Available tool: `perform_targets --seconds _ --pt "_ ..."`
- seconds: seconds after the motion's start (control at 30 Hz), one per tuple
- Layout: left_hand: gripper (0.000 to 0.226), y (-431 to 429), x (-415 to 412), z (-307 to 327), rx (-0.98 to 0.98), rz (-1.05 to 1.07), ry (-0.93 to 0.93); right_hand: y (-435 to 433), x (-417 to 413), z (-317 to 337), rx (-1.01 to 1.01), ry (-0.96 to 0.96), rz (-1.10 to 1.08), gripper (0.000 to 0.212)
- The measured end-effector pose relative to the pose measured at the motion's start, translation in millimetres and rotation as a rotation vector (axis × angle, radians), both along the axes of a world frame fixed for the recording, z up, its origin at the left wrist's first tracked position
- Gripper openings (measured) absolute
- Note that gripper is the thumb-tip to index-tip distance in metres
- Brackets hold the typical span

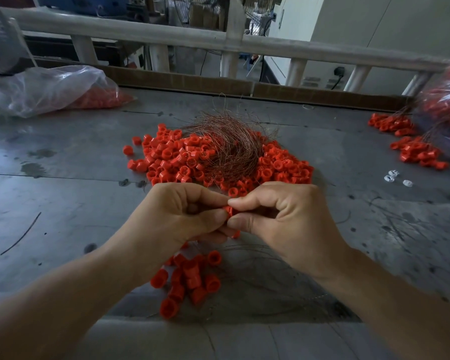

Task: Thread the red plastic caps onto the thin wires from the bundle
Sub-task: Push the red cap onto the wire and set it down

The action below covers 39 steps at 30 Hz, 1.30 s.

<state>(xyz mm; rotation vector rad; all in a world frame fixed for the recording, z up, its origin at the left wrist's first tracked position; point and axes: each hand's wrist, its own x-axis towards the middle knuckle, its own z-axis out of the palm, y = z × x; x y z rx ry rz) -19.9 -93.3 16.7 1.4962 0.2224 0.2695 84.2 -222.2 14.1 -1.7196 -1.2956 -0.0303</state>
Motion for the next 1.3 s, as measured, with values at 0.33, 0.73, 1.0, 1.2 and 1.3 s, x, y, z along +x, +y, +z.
perform_targets --seconds 0.33,0.73,1.0,1.2,1.3 --pt "0.022 -0.5 -0.7 1.7 -0.098 -0.047 0.024 0.0 5.7 0.7 0.04 0.013 0.058 0.024" --pt "0.021 0.6 -2.7 6.1 -0.156 -0.075 0.035 1.4 3.3 0.4 0.105 0.083 0.083 0.019" --pt "0.014 3.8 -4.5 6.5 -0.227 -0.166 0.03 -0.2 7.7 2.4 -0.001 0.42 0.206 0.025" --pt "0.033 6.3 -4.8 5.2 -0.145 -0.181 0.042 -0.9 9.8 7.8 -0.176 0.308 0.297 0.03" --pt "0.041 6.7 -4.1 3.1 -0.142 -0.185 0.042 -1.4 8.2 7.9 -0.226 0.207 0.284 0.029"
